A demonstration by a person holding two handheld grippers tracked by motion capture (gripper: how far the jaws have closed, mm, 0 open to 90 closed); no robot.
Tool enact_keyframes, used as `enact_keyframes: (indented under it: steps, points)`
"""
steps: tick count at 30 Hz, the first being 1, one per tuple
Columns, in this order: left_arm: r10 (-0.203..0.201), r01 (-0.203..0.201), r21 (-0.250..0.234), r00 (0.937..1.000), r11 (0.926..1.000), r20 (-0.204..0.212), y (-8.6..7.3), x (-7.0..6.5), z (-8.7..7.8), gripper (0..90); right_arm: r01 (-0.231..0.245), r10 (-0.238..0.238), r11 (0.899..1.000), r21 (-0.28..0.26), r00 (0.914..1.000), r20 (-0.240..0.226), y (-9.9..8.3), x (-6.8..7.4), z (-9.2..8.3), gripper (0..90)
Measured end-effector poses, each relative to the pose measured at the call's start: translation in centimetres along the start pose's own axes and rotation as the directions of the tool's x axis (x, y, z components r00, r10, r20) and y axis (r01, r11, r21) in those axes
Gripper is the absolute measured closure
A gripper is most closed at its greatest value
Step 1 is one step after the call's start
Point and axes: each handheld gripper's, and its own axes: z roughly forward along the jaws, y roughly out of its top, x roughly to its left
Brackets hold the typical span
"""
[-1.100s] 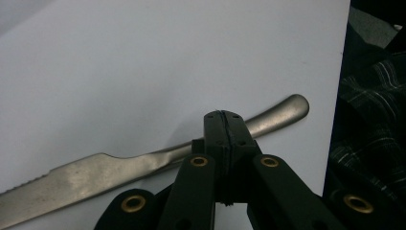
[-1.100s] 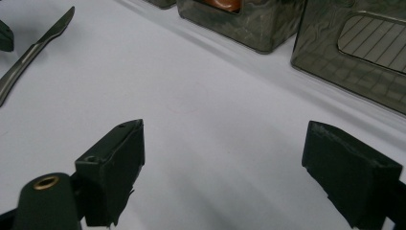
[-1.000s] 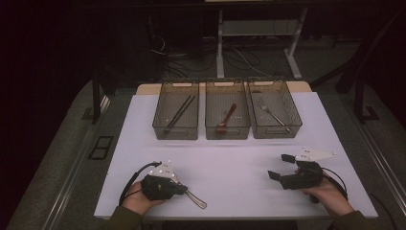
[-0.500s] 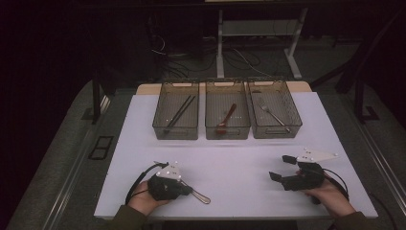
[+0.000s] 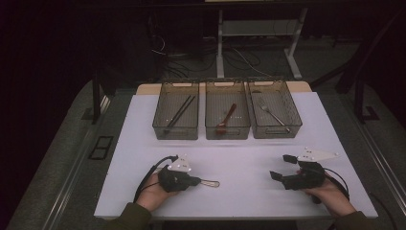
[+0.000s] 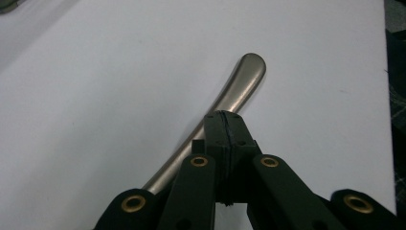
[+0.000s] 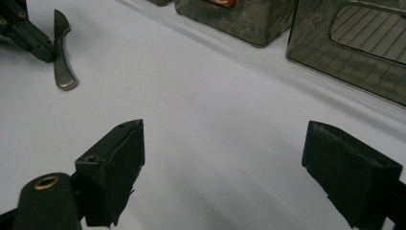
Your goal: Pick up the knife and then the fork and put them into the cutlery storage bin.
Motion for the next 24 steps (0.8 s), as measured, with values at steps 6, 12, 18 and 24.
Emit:
enact_keyframes:
  steps: [6, 12, 18, 24]
  points:
    - [0.003, -0.003, -0.005, 0.9998, 1.0, -0.019, 1.0, 0.9, 0.9, 88.8, -0.006, 0.006, 1.0, -0.002, 1.0, 0.0, 0.0, -0.1, -0.1, 13.9]
    - [0.012, -0.013, -0.002, 0.9993, 0.9999, -0.035, 2.0, 1.8, 1.8, 88.8, -0.004, 0.004, 1.0, -0.004, 1.0, -0.001, 0.0, -0.1, -0.1, 13.9]
    - [0.011, -0.012, -0.009, 0.9991, 0.9999, -0.041, 2.9, 2.3, 2.8, 88.8, -0.004, 0.004, 1.0, -0.005, 1.0, -0.001, 0.0, -0.2, -0.1, 13.9]
    - [0.006, -0.007, -0.041, 0.9997, 0.9991, -0.024, 3.3, 2.4, 2.6, 87.9, -0.003, 0.003, 1.0, -0.007, 1.0, -0.005, 0.0, -0.2, -0.2, 13.9]
